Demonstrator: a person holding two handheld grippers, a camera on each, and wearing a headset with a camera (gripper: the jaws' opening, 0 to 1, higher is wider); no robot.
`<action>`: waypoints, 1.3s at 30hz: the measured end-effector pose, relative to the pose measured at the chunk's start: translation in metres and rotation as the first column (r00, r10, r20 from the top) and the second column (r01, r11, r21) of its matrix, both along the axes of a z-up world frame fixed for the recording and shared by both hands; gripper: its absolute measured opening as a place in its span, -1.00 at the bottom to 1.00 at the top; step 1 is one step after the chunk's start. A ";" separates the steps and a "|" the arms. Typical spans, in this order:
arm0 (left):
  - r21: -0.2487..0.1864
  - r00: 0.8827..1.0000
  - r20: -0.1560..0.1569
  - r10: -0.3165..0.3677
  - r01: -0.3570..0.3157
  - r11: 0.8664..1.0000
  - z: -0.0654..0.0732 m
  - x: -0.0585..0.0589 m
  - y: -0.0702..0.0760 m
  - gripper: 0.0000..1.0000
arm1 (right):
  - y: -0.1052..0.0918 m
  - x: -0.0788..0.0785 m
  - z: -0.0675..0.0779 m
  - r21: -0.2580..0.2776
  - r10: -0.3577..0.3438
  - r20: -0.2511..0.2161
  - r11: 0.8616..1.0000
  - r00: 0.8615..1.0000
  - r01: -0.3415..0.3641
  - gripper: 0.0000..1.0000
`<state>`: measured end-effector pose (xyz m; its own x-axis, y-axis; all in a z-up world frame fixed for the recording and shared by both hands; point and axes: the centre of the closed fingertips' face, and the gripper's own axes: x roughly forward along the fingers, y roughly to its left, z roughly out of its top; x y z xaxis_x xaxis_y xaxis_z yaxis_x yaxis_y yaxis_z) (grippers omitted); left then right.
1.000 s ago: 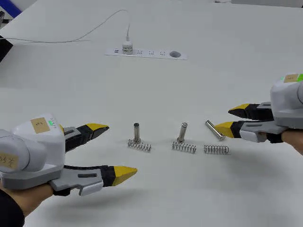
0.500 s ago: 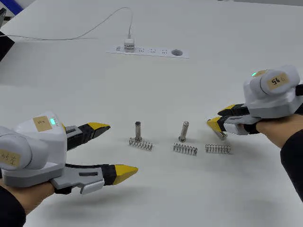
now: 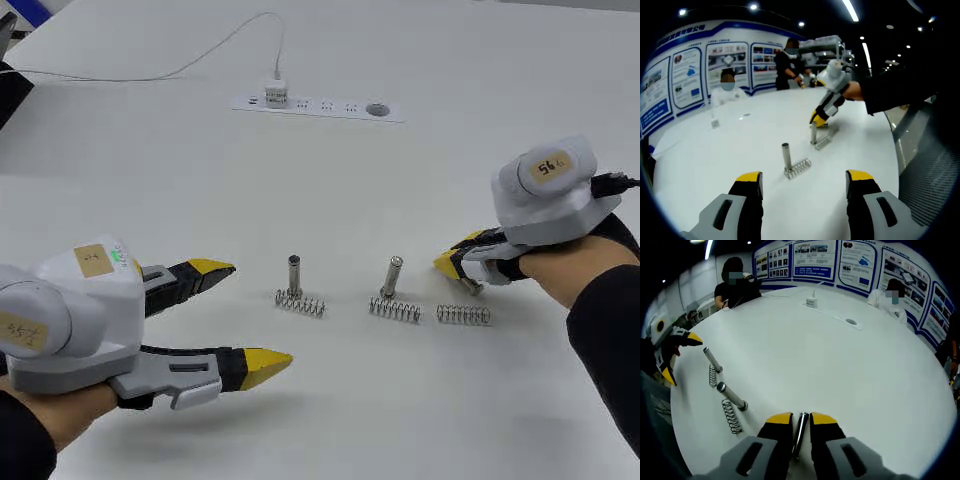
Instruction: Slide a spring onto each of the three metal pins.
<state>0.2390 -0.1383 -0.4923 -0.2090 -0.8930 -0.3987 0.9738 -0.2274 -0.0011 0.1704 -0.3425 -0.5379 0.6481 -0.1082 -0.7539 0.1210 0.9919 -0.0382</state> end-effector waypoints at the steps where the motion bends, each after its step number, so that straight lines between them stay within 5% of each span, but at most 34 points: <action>1: 0.000 1.000 -0.001 0.000 0.000 1.000 0.000 0.000 0.000 0.37 | 0.000 0.000 0.000 0.005 -0.005 -0.001 1.000 1.000 0.005 -0.71; 22: 0.001 1.000 0.002 -0.004 0.004 1.000 0.001 -0.001 -0.002 0.35 | -0.002 -0.001 -0.006 0.047 -0.056 -0.020 0.997 0.998 0.057 -0.82; 39: -0.009 1.000 0.009 -0.007 0.008 1.000 0.004 -0.002 -0.002 0.34 | 0.004 -0.018 0.030 0.042 -0.087 0.072 0.996 0.994 0.084 -0.82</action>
<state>0.2368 -0.1401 -0.4879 -0.2123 -0.8948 -0.3927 0.9720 -0.2347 0.0094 0.1520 -0.3384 -0.5082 0.6919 -0.1372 -0.7088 0.2070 0.9783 0.0127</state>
